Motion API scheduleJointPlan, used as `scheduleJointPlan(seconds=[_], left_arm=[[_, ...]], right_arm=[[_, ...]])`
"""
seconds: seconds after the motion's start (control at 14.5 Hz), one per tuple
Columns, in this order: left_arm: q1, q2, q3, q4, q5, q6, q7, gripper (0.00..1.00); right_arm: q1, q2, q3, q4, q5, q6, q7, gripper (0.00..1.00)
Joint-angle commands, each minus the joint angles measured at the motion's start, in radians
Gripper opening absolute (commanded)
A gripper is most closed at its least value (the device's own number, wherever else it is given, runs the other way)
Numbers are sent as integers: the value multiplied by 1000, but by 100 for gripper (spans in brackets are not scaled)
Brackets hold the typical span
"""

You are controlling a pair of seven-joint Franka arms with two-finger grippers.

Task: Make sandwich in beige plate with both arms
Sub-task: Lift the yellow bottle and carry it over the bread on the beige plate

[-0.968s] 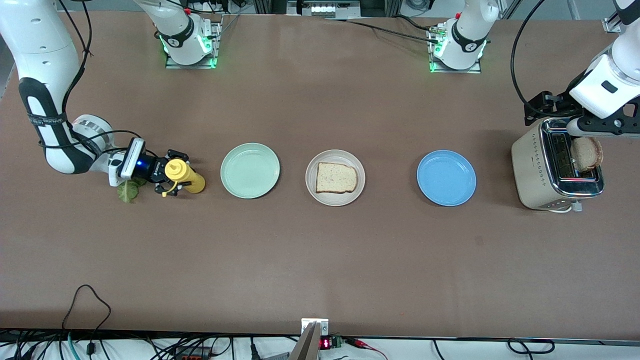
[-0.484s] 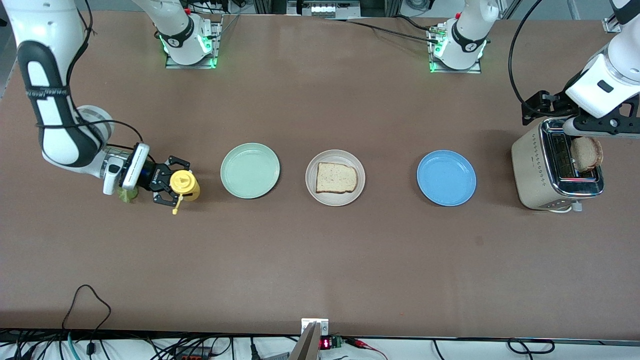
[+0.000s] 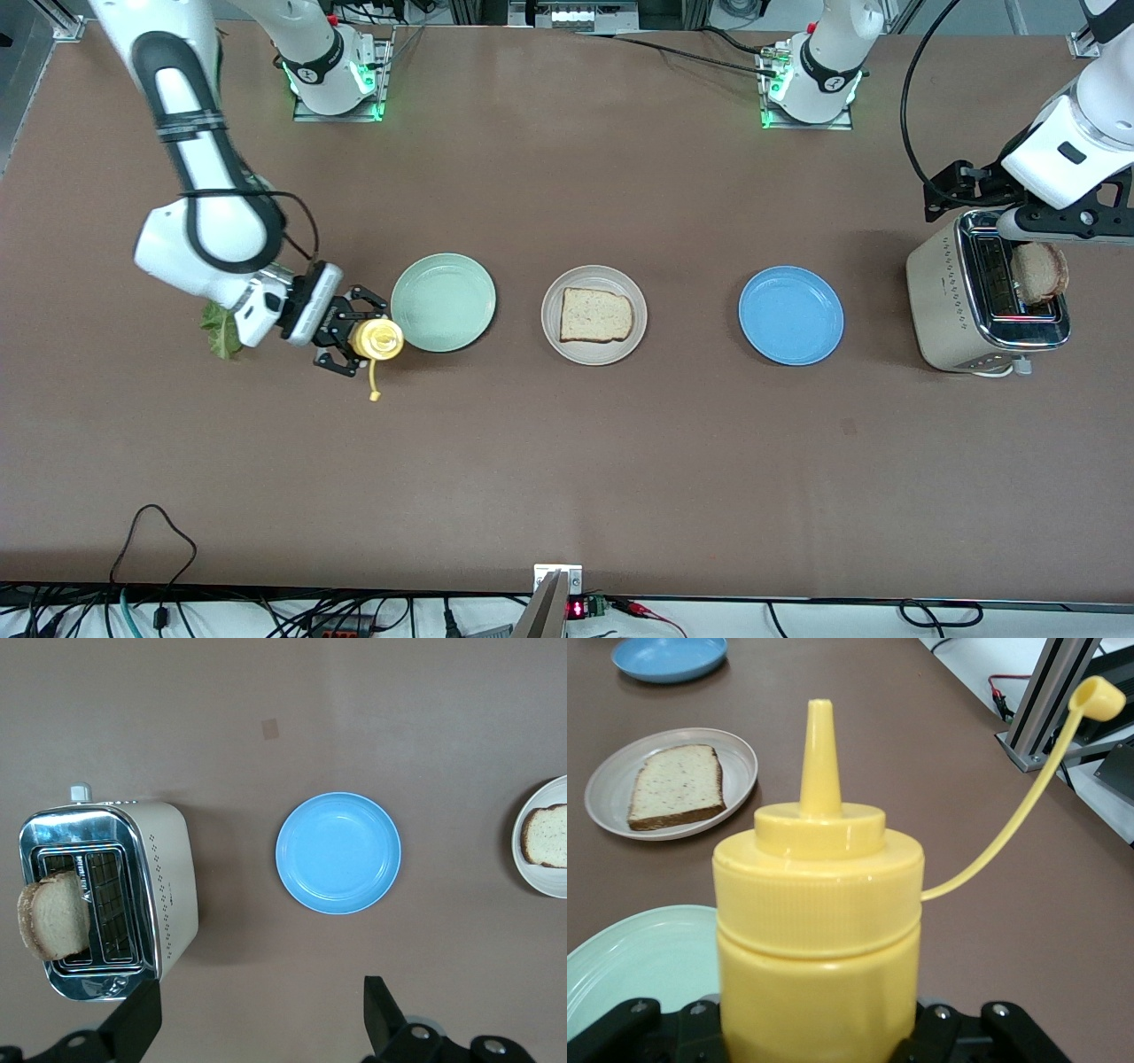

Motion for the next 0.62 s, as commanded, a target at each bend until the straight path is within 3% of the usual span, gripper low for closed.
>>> scheduleJointPlan(seconds=[0.0, 0.28, 0.55], left_arm=[[-5, -8, 1, -2, 14, 5, 20, 100], [-5, -8, 1, -2, 14, 3, 19, 100], [-5, -8, -1, -2, 16, 5, 19, 100]], right_arm=[[98, -8, -14, 14, -51, 129, 120, 39], [217, 5, -15, 16, -144, 288, 290, 39], [281, 10, -15, 17, -391, 335, 528, 39]])
